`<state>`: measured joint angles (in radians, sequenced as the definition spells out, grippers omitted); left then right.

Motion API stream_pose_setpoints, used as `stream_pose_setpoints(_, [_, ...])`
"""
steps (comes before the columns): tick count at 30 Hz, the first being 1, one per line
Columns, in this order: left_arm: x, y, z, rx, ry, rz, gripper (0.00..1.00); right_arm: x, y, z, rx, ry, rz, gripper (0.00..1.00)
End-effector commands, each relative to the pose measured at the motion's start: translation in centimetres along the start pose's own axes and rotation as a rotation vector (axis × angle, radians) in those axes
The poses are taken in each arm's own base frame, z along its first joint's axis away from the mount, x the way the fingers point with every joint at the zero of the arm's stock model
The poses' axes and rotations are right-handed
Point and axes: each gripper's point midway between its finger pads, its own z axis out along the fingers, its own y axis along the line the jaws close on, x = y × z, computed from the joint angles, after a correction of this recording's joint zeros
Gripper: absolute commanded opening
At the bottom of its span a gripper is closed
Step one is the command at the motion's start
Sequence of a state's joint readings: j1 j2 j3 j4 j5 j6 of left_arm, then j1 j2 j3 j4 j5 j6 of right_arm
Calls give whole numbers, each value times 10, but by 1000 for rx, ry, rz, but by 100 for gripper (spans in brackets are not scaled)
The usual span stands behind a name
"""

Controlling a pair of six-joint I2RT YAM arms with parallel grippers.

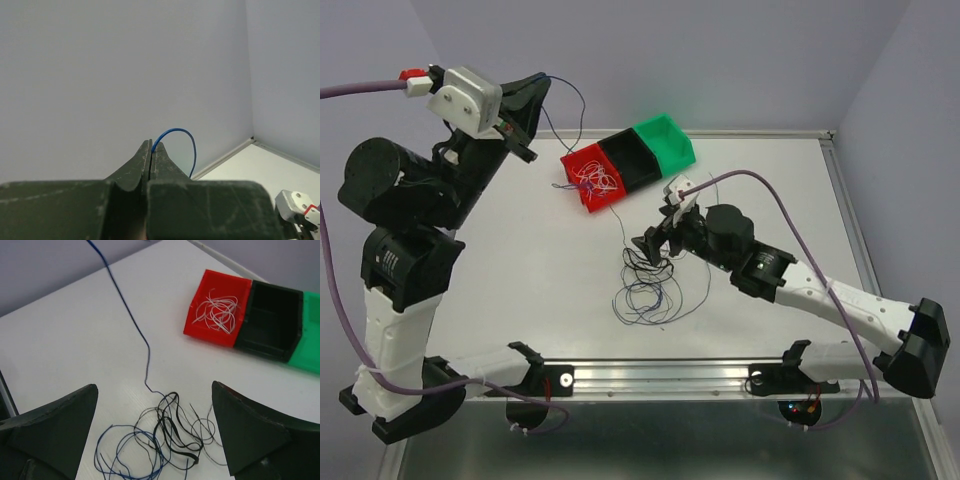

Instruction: Untangle the cables

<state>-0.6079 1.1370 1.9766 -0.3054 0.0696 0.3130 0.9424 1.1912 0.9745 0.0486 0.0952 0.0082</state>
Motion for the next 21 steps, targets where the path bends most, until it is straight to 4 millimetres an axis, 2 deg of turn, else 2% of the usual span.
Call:
stream_pose_setpoints(1, [-2, -22, 9, 116, -12, -49, 0, -63, 39, 16, -215, -174, -96, 100])
stream_pose_setpoints(3, [-6, -29, 9, 152, -25, -67, 0, -69, 36, 25, -197, -183, -122, 100])
stream_pose_setpoints(4, [-6, -30, 11, 160, -26, -73, 0, -77, 39, 27, -209, -199, -134, 100])
stream_pose_setpoints(8, [-25, -28, 8, 157, -69, -91, 0, -67, 41, 53, -216, -167, -169, 100])
stream_pose_setpoints(11, [-38, -24, 6, 146, -95, -97, 0, -63, 28, 62, -139, -159, -168, 98])
stream_pose_setpoints(12, [-41, -23, 4, 144, -104, -99, 0, -53, 25, 64, -126, -149, -165, 94])
stream_pose_setpoints(13, [-47, -22, 1, 142, -121, -99, 0, -49, 21, 64, -100, -153, -154, 77])
stream_pose_setpoints(14, [-51, -20, -1, 136, -133, -102, 0, -52, 20, 63, -95, -183, -147, 71])
stream_pose_setpoints(15, [-58, -16, -3, 115, -155, -103, 0, -39, 20, 62, -97, -166, -142, 69])
stream_pose_setpoints(18, [-81, -3, -15, 57, -224, -98, 0, -28, 21, 58, -106, -174, -125, 78])
stream_pose_setpoints(21, [-107, 11, -26, 2, -302, -111, 0, -7, 25, 59, -130, -161, -114, 78])
